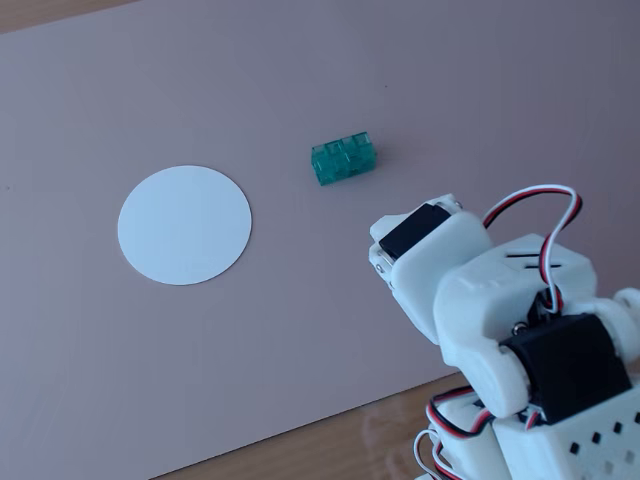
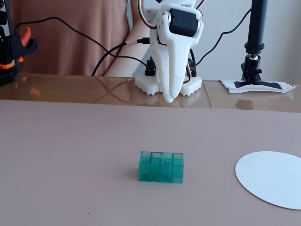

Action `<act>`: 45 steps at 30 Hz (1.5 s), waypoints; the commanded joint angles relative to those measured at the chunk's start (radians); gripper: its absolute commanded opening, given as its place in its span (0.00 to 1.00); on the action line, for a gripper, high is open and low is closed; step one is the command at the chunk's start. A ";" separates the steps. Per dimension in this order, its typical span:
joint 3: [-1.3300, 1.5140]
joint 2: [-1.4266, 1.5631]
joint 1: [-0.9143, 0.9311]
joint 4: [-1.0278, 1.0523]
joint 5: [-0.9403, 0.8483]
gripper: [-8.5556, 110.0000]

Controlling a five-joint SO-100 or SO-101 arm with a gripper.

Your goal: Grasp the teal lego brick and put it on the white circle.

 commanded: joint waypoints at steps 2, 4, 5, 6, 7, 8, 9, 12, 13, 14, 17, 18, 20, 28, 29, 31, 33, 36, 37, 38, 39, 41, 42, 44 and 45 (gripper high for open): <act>-0.003 0.006 -0.006 -0.015 0.000 0.07; -0.003 0.006 -0.006 -0.015 0.000 0.07; -0.003 0.006 -0.006 -0.015 0.000 0.07; -0.003 0.006 -0.006 -0.015 0.000 0.07; -0.003 0.006 -0.006 -0.015 0.000 0.07; -0.003 0.006 -0.006 -0.015 0.000 0.07; -0.003 0.006 -0.006 -0.015 0.000 0.07; -0.003 0.006 -0.006 -0.015 -0.003 0.07; -0.003 0.006 -0.006 -0.015 -0.005 0.07; -0.003 0.006 -0.006 -0.015 -0.006 0.07; -0.003 0.006 -0.006 -0.015 -0.006 0.07; -0.003 0.006 -0.006 -0.015 -0.006 0.07; -0.003 0.006 -0.006 -0.015 -0.006 0.07; -0.003 0.006 -0.003 -0.015 -0.037 0.07; -0.012 0.006 0.017 -0.009 -0.021 0.07; -0.049 0.005 0.038 0.014 -0.023 0.07; -0.109 -0.049 0.037 0.029 -0.025 0.07; -0.192 -0.207 0.040 -0.032 -0.020 0.07; -0.227 -0.268 0.043 -0.052 -0.017 0.07; -0.267 -0.330 0.043 -0.071 -0.014 0.07; -0.311 -0.388 0.040 -0.084 -0.008 0.07; -0.407 -0.509 0.031 -0.106 0.012 0.07; -0.460 -0.575 0.026 -0.110 0.023 0.07; -0.578 -0.736 0.023 -0.114 0.046 0.07; -0.640 -0.821 0.028 -0.114 0.057 0.07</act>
